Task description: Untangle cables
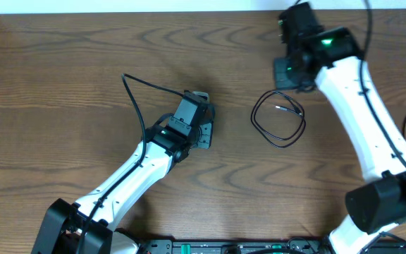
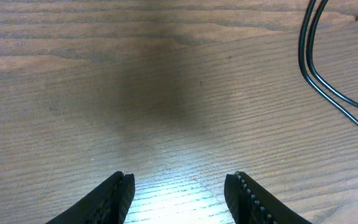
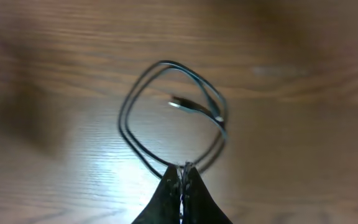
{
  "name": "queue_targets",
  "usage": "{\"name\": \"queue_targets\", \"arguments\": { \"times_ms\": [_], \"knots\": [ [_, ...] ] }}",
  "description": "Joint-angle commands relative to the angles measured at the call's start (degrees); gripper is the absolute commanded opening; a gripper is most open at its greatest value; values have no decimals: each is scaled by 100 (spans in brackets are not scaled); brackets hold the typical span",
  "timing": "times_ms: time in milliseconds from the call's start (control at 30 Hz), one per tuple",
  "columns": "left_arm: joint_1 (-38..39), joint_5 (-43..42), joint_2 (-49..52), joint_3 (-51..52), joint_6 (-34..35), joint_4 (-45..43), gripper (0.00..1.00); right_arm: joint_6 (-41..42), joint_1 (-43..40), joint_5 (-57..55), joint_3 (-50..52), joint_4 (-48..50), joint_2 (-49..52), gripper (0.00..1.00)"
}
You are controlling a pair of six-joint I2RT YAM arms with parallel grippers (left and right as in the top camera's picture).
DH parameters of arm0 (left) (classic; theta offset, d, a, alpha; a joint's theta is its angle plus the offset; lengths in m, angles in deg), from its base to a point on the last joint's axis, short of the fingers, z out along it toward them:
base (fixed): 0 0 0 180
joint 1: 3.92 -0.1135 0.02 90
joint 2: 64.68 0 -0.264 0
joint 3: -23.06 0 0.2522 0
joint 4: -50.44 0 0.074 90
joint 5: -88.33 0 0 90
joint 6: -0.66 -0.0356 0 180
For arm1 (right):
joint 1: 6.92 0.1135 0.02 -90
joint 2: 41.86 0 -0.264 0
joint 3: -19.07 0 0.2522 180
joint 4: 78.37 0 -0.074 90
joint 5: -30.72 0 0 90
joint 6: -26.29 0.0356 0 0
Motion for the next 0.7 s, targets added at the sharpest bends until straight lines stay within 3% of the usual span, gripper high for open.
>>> {"name": "queue_targets", "arguments": {
  "times_ms": [0, 100, 233, 300, 400, 667],
  "knots": [
    [-4, 94, 70, 50, 31, 11, 53, -175, -275, 118, -31, -107, -181, 1],
    [-4, 94, 70, 50, 31, -28, 53, -245, -348, 319, -15, -160, -120, 5],
    [-4, 94, 70, 50, 33, -50, 53, -153, -358, 256, -13, -83, 122, 45],
    [-4, 94, 70, 50, 35, -11, 53, 229, -389, -2, -13, -70, 297, 54],
    [-4, 94, 70, 50, 33, 13, 53, 461, -413, -116, -13, -94, 595, 58],
    [-4, 96, 70, 50, 33, 7, 53, 973, -426, -278, -13, -363, 1550, 60]
  ]
}}
